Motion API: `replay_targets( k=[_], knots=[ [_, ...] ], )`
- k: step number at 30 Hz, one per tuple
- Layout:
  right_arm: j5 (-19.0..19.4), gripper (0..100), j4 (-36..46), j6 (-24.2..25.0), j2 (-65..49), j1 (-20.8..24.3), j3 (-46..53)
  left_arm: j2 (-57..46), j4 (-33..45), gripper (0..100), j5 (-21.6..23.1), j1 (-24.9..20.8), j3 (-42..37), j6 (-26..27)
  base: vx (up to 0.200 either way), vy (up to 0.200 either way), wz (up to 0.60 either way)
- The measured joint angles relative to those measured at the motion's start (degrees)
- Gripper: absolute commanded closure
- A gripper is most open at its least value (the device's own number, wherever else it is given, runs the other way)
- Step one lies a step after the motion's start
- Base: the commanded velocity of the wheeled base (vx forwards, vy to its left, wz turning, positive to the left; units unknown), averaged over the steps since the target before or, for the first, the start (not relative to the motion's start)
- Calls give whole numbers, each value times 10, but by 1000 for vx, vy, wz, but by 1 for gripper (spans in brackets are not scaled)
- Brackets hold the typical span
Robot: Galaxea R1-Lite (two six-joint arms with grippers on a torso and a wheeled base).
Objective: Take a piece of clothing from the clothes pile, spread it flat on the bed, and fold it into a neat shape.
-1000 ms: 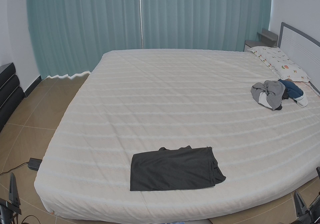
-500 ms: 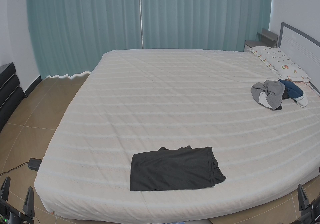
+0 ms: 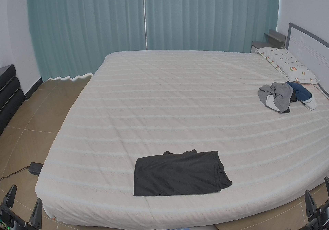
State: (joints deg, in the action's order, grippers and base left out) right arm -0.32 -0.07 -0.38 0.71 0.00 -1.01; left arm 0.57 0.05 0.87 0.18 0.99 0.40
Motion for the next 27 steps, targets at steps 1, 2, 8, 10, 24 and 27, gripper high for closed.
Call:
replay_targets(
  k=[1,2,8,10,24,27],
  knots=[
    [0,0,0,0,0,0,0,0,0,0,0,0,0,-4,0,0,0],
    [0,0,0,0,0,0,0,0,0,0,0,0,0,-13,0,0,0],
    [1,0,0,0,0,0,0,0,-2,0,-32,0,0,-32,0,0,0],
    [0,0,-1,1,0,0,0,0,-2,0,-31,0,0,-24,0,0,0],
    [0,0,-1,2,0,2,0,1,-1,0,-25,0,0,-11,0,0,0],
    [0,0,-2,2,1,2,0,1,-1,0,-25,0,0,-11,0,0,0]
  ],
)
